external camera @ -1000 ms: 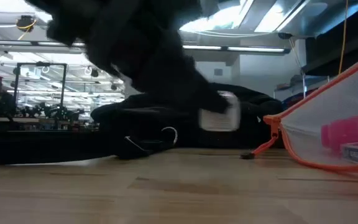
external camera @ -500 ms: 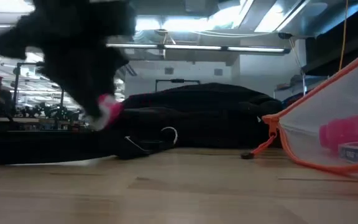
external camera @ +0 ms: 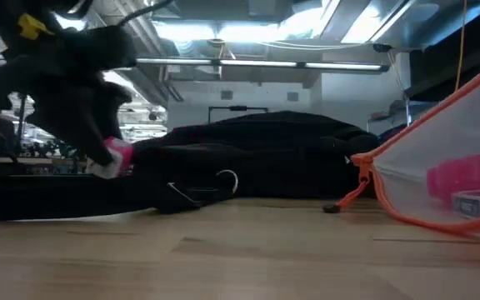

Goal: Unpack backpack
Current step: Remove the red charger adapter from the transparent white zip bag

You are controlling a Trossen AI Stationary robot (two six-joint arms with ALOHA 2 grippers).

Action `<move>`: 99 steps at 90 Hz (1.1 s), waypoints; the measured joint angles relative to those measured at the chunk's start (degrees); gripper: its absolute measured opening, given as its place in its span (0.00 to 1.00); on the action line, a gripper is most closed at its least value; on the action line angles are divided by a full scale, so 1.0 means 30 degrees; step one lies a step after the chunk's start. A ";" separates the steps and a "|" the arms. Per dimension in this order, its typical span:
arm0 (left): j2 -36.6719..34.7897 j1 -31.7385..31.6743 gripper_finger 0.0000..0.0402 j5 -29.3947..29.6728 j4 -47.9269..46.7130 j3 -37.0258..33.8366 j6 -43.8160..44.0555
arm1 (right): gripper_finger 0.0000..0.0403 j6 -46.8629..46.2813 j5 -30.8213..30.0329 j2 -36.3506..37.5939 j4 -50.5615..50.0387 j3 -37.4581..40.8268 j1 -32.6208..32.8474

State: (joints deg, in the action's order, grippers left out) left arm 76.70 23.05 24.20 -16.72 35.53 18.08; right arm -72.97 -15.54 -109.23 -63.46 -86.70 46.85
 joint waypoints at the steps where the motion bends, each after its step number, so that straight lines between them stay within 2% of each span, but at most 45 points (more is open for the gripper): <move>1: -0.0184 0.0000 0.45 -0.0019 0.0090 -0.0147 0.0104 | 0.00 0.0000 -0.0005 0.0000 0.0000 0.0000 0.0000; 10: -0.1676 -0.0007 0.45 -0.0708 0.1771 -0.1611 0.0961 | 0.00 0.0000 -0.0122 0.0000 -0.0007 0.0000 0.0000; 21: -0.2992 0.0000 0.45 -0.2230 0.6147 -0.3741 0.1459 | 0.00 0.0000 -0.0152 0.0000 0.0006 0.0000 0.0000; 30: -0.3302 0.0212 0.45 -0.2707 0.9530 -0.5472 0.1667 | 0.00 0.0000 -0.0158 0.0000 0.0039 0.0000 0.0000; 39: -0.3318 0.0328 0.45 -0.2718 1.1630 -0.6743 0.2261 | 0.00 0.0000 -0.0151 0.0000 0.0044 0.0000 0.0000; 56: -0.3318 0.0321 0.45 -0.1709 1.2192 -0.7871 0.3688 | 0.00 0.0000 -0.0151 0.0000 0.0051 0.0000 0.0000; 99: -0.2140 0.0328 0.45 -0.1702 1.2286 -0.8023 0.4250 | 0.00 0.0000 -0.0158 0.0000 0.0058 0.0000 0.0000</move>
State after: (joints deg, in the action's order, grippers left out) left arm 70.27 24.03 19.09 20.14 11.46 30.83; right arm -72.97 -16.01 -109.23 -63.29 -86.70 46.85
